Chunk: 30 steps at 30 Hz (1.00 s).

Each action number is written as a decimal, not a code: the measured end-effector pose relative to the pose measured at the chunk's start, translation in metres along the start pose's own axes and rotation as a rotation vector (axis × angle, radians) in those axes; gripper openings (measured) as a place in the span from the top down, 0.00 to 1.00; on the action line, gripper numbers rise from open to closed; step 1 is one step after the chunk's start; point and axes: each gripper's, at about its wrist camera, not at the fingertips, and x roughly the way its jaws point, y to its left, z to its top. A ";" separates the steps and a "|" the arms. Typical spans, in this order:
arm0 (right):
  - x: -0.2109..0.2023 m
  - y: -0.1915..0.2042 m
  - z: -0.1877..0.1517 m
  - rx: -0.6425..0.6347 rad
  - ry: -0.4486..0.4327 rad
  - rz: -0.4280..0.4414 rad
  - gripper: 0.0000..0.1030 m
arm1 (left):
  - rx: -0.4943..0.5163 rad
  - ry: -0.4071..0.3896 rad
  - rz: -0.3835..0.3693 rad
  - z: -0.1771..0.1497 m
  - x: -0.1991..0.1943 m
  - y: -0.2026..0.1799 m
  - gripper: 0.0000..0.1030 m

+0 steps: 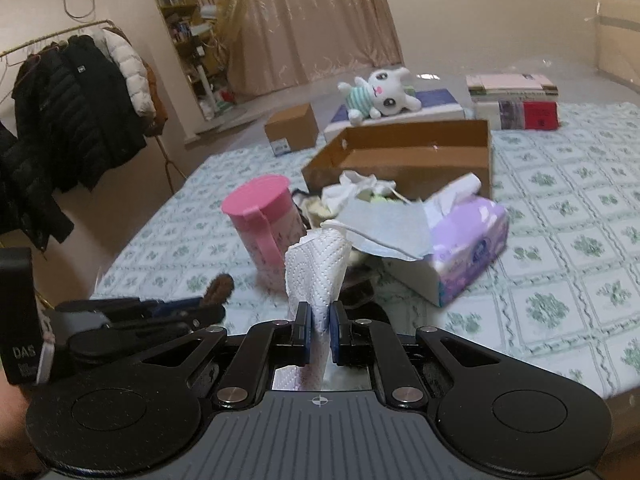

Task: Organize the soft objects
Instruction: 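Carry the hair tie and white pad to the cardboard box with both tools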

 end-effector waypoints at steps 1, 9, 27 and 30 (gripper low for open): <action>0.000 -0.004 -0.003 -0.001 0.012 -0.017 0.91 | 0.001 0.000 -0.001 0.000 0.000 0.000 0.83; 0.009 -0.046 -0.023 -0.023 0.165 -0.149 0.91 | 0.005 -0.006 -0.005 0.001 -0.003 -0.002 0.83; -0.012 -0.094 0.051 -0.037 -0.034 -0.217 0.91 | 0.021 -0.057 -0.087 0.054 0.010 -0.018 0.83; 0.004 -0.098 0.082 -0.053 -0.072 -0.185 0.91 | 0.017 -0.077 -0.120 0.083 0.021 -0.024 0.83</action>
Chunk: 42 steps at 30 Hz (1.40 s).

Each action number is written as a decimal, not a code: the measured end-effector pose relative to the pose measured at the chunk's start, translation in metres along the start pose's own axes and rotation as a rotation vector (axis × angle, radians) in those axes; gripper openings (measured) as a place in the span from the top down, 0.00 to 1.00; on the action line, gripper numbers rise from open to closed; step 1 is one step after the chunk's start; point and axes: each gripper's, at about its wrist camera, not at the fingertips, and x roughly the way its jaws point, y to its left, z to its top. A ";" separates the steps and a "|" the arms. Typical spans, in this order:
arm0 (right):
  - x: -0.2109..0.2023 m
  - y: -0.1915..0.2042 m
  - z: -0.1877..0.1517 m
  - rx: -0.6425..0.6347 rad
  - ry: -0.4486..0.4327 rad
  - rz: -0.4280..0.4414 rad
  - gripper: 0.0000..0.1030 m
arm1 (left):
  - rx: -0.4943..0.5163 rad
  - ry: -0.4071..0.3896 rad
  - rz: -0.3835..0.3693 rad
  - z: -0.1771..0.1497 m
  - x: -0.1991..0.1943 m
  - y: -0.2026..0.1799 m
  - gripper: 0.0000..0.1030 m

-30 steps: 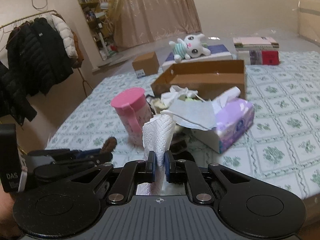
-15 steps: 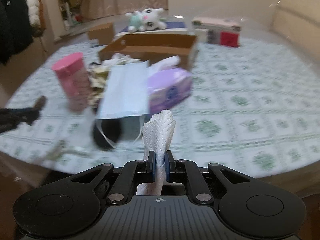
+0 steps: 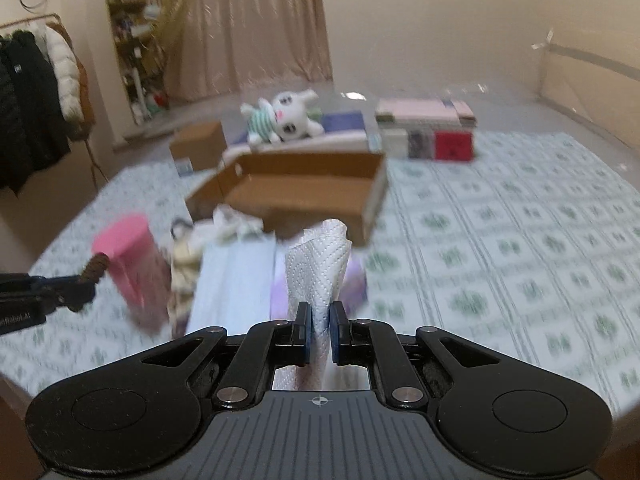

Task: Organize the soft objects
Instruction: 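Carry the hair tie and white pad to the cardboard box with both tools, then release the hair tie and pad into the box and withdraw both tools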

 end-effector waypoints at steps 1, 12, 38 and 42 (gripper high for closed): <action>0.008 -0.001 0.011 -0.003 -0.013 0.010 0.91 | 0.003 -0.006 -0.006 0.010 0.006 -0.001 0.83; 0.125 -0.029 0.113 0.028 -0.027 0.040 0.91 | 0.123 0.001 0.002 0.132 0.111 0.006 0.83; 0.249 -0.082 0.143 0.164 -0.014 0.081 0.39 | 0.151 0.177 0.109 0.187 0.277 0.050 0.42; 0.221 -0.080 0.142 0.175 -0.051 0.077 0.39 | 0.136 0.121 0.108 0.193 0.245 0.051 0.40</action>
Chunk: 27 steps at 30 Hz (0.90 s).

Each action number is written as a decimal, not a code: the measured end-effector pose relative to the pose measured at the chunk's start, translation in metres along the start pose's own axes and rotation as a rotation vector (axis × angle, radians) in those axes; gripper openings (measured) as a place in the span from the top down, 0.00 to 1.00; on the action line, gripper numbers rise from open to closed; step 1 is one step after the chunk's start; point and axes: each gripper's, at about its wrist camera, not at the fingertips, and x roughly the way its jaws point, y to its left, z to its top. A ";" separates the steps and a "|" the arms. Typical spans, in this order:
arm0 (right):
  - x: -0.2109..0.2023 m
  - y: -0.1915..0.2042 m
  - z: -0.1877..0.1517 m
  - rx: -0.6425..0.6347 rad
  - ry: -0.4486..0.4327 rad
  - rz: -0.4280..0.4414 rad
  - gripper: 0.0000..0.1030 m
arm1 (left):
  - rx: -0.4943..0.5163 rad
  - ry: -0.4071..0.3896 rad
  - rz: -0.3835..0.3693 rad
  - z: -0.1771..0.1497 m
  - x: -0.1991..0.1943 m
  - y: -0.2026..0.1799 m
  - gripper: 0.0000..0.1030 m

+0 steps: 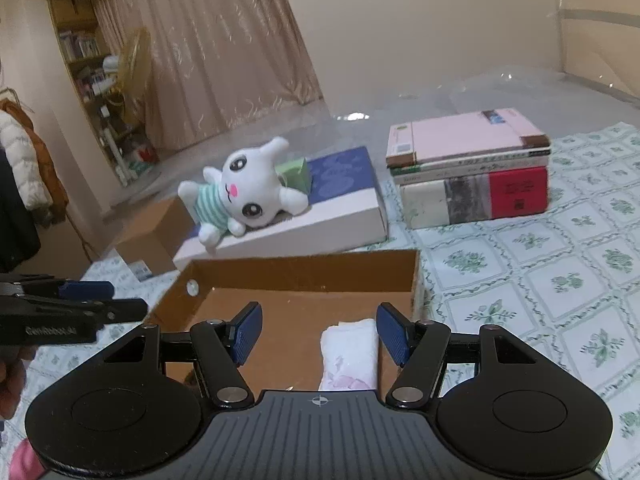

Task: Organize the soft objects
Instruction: 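Release the hair tie and pad into the box and withdraw both tools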

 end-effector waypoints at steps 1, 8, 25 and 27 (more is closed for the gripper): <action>-0.009 0.002 -0.001 -0.004 -0.013 0.001 0.39 | -0.008 -0.016 0.001 0.000 -0.010 0.000 0.38; -0.089 0.034 -0.019 -0.058 -0.096 -0.011 0.38 | -0.102 -0.153 -0.021 -0.026 -0.108 -0.004 0.26; -0.217 0.096 -0.139 -0.078 -0.104 -0.013 0.24 | -0.275 -0.296 0.106 -0.166 -0.265 -0.037 0.11; -0.222 0.099 -0.153 -0.083 -0.092 -0.029 0.24 | -0.279 -0.301 0.129 -0.183 -0.272 -0.040 0.11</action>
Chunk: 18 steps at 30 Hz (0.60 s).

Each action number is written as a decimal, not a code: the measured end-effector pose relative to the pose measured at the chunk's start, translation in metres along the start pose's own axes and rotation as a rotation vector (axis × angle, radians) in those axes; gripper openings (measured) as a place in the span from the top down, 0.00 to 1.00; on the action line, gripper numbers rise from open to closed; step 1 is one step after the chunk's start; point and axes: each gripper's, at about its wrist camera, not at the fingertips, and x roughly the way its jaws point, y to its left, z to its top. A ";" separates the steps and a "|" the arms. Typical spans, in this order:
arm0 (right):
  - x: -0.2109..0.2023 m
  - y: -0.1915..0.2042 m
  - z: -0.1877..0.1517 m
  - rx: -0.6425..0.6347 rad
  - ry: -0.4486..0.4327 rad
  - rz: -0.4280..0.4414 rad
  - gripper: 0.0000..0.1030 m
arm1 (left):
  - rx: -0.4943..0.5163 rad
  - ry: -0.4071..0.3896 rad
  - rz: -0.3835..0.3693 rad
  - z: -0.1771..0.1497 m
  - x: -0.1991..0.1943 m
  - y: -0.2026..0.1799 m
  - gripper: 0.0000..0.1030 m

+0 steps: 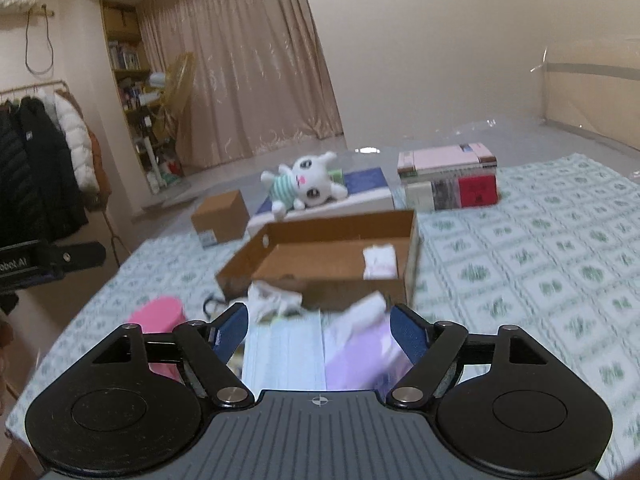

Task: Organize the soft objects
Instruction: 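Release the hair tie and pad into the box and withdraw both tools, then grasp the blue face mask with the right tool and lift it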

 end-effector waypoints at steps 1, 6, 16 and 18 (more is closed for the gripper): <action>-0.001 0.002 -0.005 -0.003 0.008 -0.006 0.24 | -0.001 -0.001 0.010 -0.007 -0.005 0.001 0.11; -0.004 0.005 -0.031 -0.031 0.053 -0.034 0.24 | -0.025 0.040 0.034 -0.036 -0.016 0.012 0.11; 0.003 0.012 -0.056 -0.065 0.107 -0.056 0.24 | -0.028 0.103 0.153 -0.094 -0.016 0.037 0.11; 0.006 0.014 -0.058 -0.075 0.113 -0.054 0.24 | -0.032 0.101 0.167 -0.101 -0.014 0.039 0.11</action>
